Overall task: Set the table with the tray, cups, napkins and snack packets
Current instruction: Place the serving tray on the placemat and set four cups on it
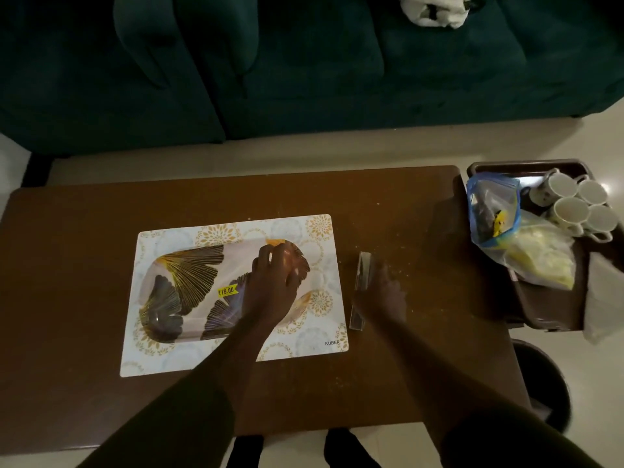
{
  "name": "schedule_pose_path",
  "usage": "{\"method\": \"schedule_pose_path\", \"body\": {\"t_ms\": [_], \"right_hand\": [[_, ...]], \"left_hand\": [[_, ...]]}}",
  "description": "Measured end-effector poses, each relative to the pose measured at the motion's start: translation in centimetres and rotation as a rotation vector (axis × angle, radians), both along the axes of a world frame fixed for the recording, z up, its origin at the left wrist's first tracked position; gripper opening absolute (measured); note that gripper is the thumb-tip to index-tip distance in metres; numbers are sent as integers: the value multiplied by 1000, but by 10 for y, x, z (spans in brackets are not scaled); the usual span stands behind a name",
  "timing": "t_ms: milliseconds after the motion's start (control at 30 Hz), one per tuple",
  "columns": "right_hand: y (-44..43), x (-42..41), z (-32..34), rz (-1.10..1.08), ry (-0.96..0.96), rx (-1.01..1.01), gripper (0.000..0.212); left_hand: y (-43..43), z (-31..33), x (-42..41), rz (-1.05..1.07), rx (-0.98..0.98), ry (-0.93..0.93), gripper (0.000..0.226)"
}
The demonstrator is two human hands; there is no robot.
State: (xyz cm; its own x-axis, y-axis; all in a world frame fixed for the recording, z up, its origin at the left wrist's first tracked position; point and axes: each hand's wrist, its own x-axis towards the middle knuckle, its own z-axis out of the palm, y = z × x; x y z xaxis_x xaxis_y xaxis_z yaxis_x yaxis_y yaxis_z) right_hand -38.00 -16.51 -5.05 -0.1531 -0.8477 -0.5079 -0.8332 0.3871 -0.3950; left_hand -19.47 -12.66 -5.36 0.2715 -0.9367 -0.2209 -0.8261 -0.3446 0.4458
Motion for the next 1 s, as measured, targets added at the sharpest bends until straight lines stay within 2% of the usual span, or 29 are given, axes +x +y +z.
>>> {"method": "schedule_pose_path", "body": {"t_ms": [133, 400, 567, 667, 800, 900, 1000], "right_hand": [[-4, -5, -2, 217, 50, -37, 78], [-14, -5, -10, 320, 0, -62, 85], [-14, -6, -13, 347, -77, -75, 83], [-9, -11, -7, 323, -53, -36, 83], [-32, -16, 2, 221, -35, -61, 76], [-49, 0, 10, 209, -52, -54, 72], [-61, -10, 16, 198, -73, -91, 67]], "left_hand": [[-2, 8, -15, 19, 11, -12, 51], [-21, 15, -37, 12, -3, 24, 48], [-32, 8, -35, 28, 26, 55, 48], [-30, 3, -37, 41, 48, 98, 49], [-40, 5, -25, 61, -14, 133, 46], [-40, -3, 0, 130, -44, 130, 44], [-42, -13, -7, 112, -78, 163, 44]]}}
